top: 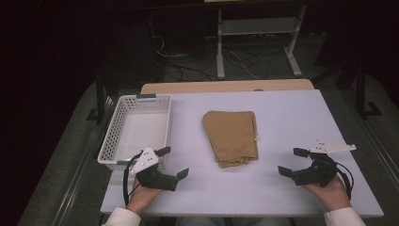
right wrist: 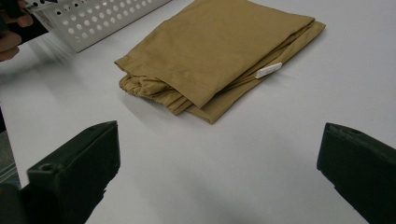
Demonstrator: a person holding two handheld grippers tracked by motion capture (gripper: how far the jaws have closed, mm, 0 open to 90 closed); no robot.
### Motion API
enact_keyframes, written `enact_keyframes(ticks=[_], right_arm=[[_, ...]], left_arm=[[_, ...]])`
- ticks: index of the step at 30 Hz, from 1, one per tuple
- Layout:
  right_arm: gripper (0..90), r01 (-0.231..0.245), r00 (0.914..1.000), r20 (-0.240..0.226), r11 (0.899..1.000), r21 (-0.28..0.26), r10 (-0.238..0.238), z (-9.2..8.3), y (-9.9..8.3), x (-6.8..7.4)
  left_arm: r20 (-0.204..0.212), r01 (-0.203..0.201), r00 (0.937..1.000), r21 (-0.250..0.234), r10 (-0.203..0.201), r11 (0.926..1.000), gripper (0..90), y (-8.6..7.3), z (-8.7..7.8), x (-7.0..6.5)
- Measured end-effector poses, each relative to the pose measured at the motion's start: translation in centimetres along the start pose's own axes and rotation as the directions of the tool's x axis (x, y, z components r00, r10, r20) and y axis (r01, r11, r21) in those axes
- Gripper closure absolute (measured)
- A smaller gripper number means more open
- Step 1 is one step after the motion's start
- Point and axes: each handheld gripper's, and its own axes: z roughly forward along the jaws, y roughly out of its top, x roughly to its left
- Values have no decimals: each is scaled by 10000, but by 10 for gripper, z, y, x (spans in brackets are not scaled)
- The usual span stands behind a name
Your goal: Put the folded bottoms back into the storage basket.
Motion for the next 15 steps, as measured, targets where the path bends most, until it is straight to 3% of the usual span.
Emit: enact_keyframes(ticks=[15], right_arm=[[0, -127, 9999, 36, 9999, -4, 127, -2, 2, 0]], left_arm=[[15, -29, 10000, -22, 30, 10000, 1, 1, 0, 0]])
